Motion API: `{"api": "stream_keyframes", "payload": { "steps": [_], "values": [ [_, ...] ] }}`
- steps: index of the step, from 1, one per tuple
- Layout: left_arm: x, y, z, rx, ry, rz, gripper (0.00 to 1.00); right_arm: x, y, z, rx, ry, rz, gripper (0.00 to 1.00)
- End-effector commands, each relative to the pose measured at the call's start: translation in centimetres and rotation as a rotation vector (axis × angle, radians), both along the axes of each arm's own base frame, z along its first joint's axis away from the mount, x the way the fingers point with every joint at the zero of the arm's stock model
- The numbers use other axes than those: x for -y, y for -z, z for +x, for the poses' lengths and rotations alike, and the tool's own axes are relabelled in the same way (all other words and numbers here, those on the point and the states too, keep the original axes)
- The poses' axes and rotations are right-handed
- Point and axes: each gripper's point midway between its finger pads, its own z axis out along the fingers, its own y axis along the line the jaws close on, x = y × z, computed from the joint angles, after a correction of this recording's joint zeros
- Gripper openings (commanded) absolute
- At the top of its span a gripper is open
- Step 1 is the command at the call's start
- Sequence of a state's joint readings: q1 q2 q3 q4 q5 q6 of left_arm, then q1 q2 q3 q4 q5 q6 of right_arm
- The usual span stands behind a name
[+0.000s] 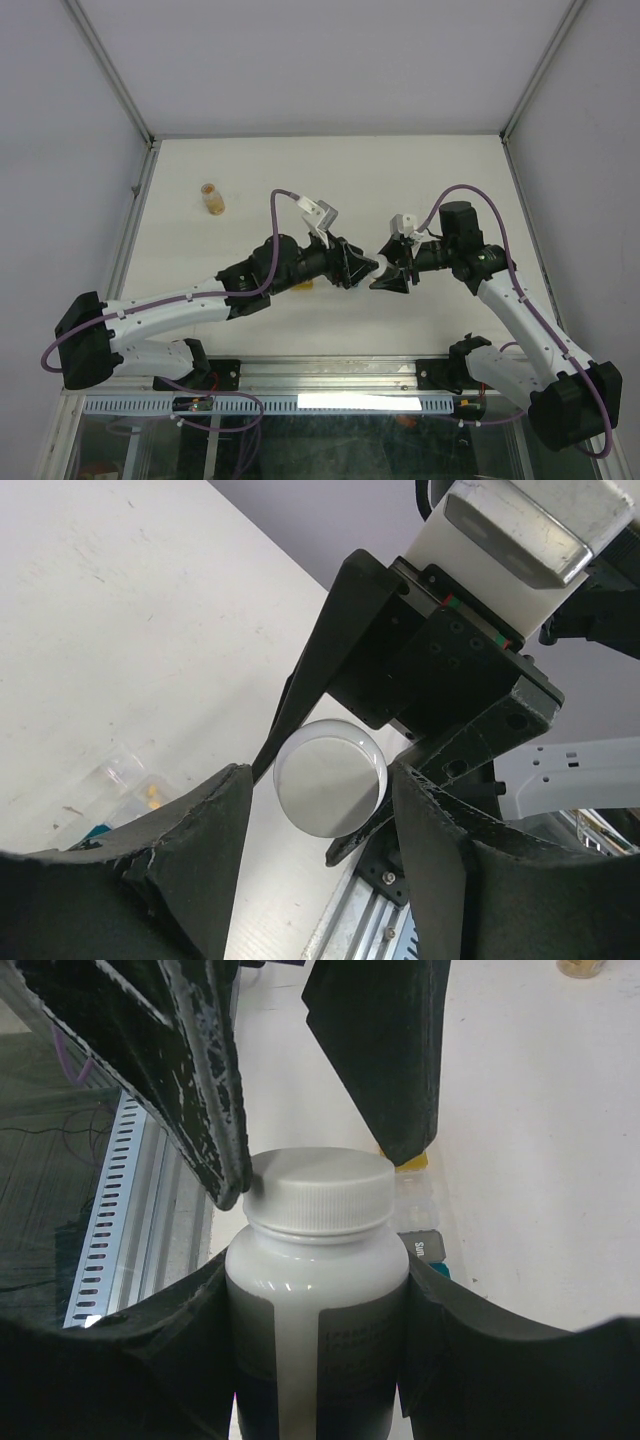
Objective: Sort the pills into containers
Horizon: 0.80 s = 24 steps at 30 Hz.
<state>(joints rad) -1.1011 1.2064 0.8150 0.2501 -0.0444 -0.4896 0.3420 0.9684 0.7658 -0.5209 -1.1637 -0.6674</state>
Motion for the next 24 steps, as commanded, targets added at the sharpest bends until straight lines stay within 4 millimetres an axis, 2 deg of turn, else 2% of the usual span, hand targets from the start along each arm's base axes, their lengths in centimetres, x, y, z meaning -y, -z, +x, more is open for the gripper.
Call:
{"api": "stream_keyframes", "payload": {
  "steps": [1,9,14,18,22,24],
  "values": [
    [0.9,-2.6,-0.9,0.024,0.047,-0.051,0.58,-0.3,-2.3,0.6,0.073,-0.013,0.044,0.0],
    [1.3,-2.1,-1.3,0.019,0.083,-0.038,0.48,-0.3,-2.2,0.6,0.072,-0.014,0.043,0.0],
    [1.6,-2.0,-2.2,0.072,0.149,-0.032,0.27,-0.3,-2.2,0.6,0.07,-0.013,0.043,0.0],
    [1.8,-1.6,-4.7,0.299,0.341,-0.019,0.15,-0.3,-2.2,0.6,0.072,-0.014,0.044,0.0],
    [1.5,0.3,-6.7,0.54,0.627,0.047,0.15,-0.3,-2.2,0.5,0.07,-0.016,0.046,0.0],
    [0.9,1.3,-6.8,0.675,0.759,0.063,0.17,-0.3,-2.3,0.5,0.072,-0.015,0.045,0.0]
  ]
}}
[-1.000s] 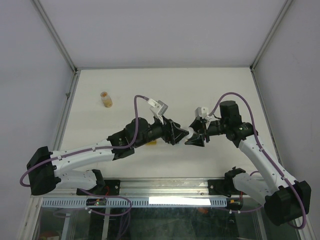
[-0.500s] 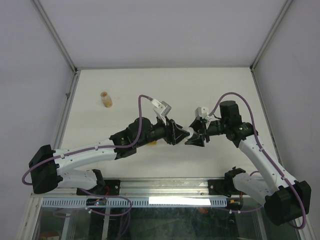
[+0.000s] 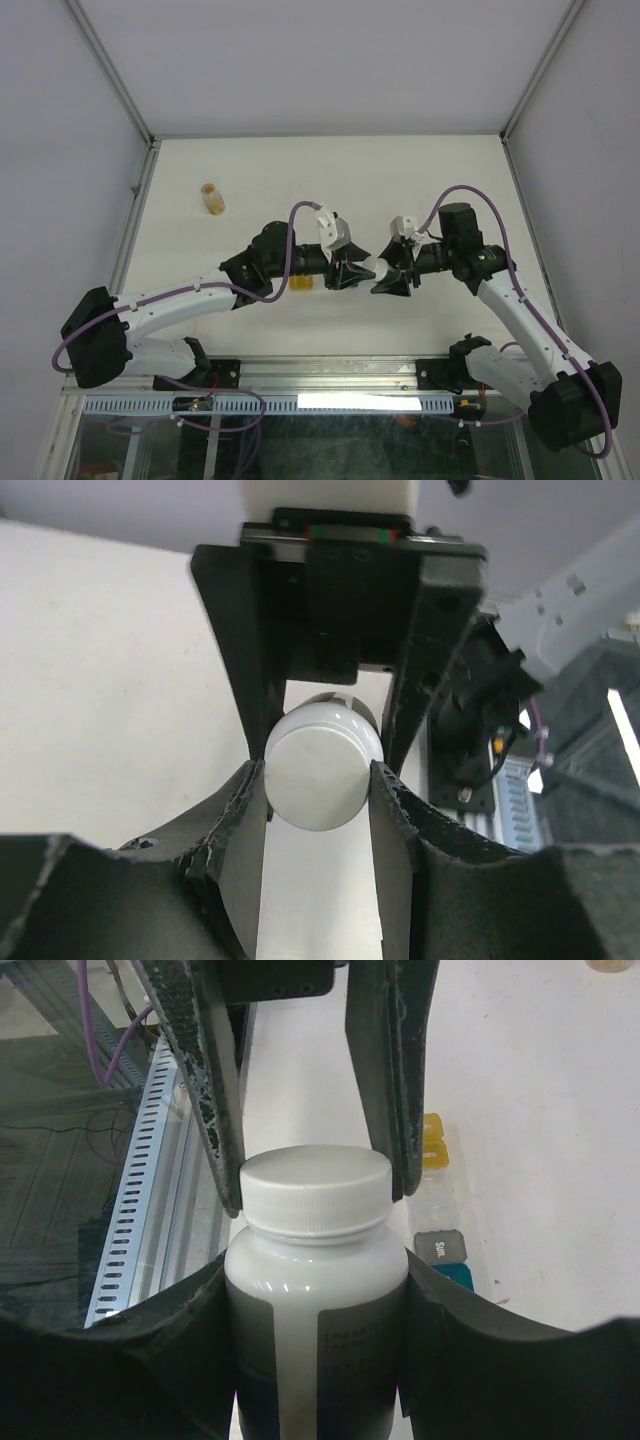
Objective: Sort the pills into containers
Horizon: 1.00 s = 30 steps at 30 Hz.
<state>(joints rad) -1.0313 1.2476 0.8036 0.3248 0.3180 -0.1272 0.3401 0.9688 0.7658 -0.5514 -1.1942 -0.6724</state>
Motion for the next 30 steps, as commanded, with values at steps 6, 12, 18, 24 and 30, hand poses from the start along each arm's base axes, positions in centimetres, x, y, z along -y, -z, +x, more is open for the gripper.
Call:
{"api": "stream_keyframes", "payload": {
  "steps": [6,12,18,24,30],
  "values": [
    [-0.4,-0.2,-1.8,0.449,0.534,-0.059,0.43,-0.2,-2.3,1.4,0.105,0.013,0.036,0.0],
    [-1.5,-3.4,0.0,0.494,0.279,-0.221,0.98,-0.2,-2.2,1.4,0.102,0.012,0.035,0.0],
    [-4.0,-4.9,1.0,0.288,0.068,-0.311,0.99,-0.2,-2.1,1.4,0.099,0.011,0.034,0.0],
    [-6.8,-4.8,3.0,-0.155,-0.177,-0.461,0.98,-0.3,-2.0,1.5,0.095,0.012,0.03,0.0],
    [-5.9,-3.9,3.3,-0.272,-0.372,-0.371,0.88,-0.2,-1.9,1.6,0.093,0.014,0.029,0.0]
  ]
}}
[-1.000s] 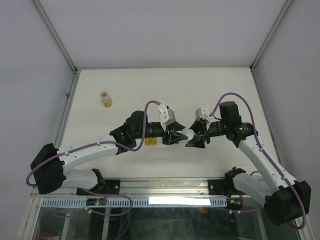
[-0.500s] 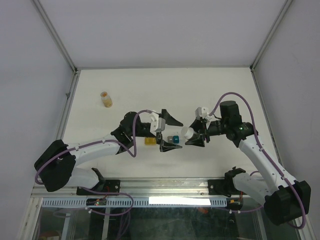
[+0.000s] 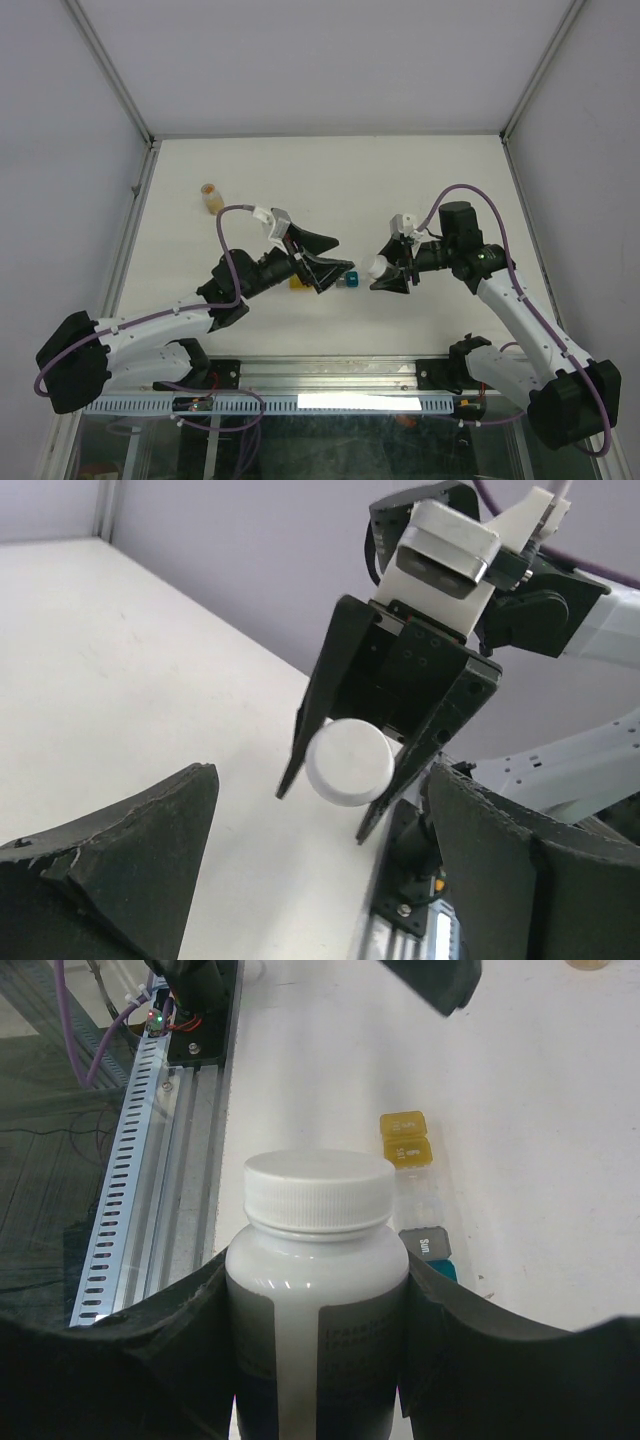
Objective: Sort the pills into containers
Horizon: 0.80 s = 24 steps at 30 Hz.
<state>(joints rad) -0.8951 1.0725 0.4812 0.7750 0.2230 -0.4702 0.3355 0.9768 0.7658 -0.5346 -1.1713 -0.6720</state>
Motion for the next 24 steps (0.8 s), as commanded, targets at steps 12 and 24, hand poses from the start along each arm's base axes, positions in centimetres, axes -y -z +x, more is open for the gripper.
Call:
{"api": "stream_keyframes", "payload": {
  "steps": [12,24],
  "values": [
    [5.1,-1.0,-0.5,-0.148,-0.119,0.145,0.81,-0.3,-2.2,0.9,0.078,-0.005,0.04,0.0],
    [6.7,-0.8,-1.5,-0.14,-0.032,0.163,0.61,-0.3,-2.3,0.9,0.081,-0.006,0.043,0.0]
  ]
}}
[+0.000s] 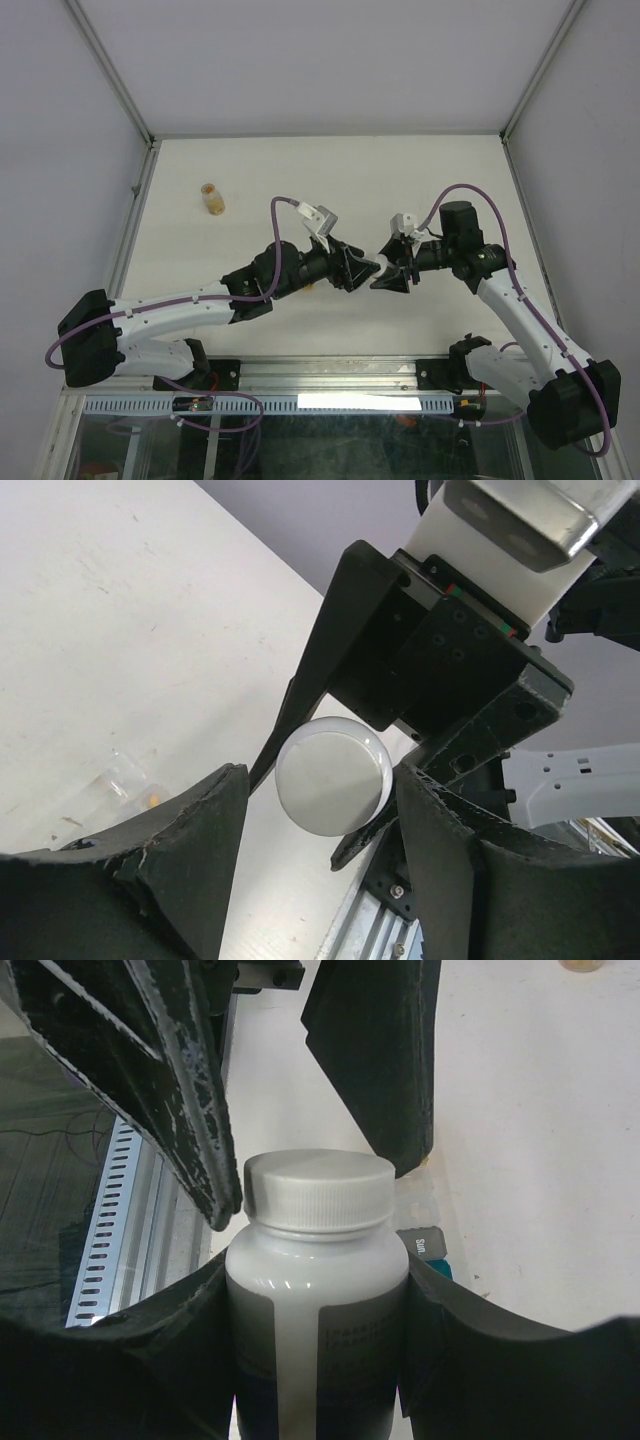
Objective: Sort the pills into containers
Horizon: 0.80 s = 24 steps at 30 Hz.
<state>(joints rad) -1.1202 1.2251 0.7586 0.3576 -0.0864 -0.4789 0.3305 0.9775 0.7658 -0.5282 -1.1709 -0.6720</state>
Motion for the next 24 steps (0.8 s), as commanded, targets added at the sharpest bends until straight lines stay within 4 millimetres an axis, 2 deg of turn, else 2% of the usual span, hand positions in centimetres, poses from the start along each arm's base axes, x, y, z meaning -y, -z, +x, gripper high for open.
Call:
{"api": "stream_keyframes", "payload": {
  "steps": [1,3,9,12,15,18,22,24],
  "values": [
    [0.9,-3.2,-0.9,0.048,0.057,-0.064,0.59,-0.3,-2.2,0.7,0.076,-0.012,0.041,0.0],
    [1.1,-3.2,-1.0,0.048,0.068,-0.064,0.55,-0.3,-2.2,0.7,0.075,-0.012,0.041,0.0],
    [1.5,-2.8,-1.6,0.06,0.115,-0.048,0.3,-0.3,-2.2,0.7,0.074,-0.012,0.041,0.0],
    [1.8,-2.6,-2.5,0.106,0.182,-0.036,0.26,-0.3,-2.2,0.6,0.075,-0.013,0.042,0.0],
    [2.1,-2.3,-4.5,0.277,0.352,-0.015,0.18,-0.3,-2.2,0.6,0.076,-0.013,0.042,0.0],
    [1.5,-1.4,-6.2,0.475,0.538,-0.001,0.13,-0.3,-2.3,0.6,0.076,-0.014,0.044,0.0],
    [-0.2,0.0,-8.6,0.768,0.84,-0.011,0.15,-0.3,-2.3,0.6,0.077,-0.014,0.044,0.0],
    [-0.8,0.2,-8.5,0.859,0.914,-0.024,0.15,-0.3,-2.3,0.6,0.077,-0.014,0.043,0.0]
  ]
}}
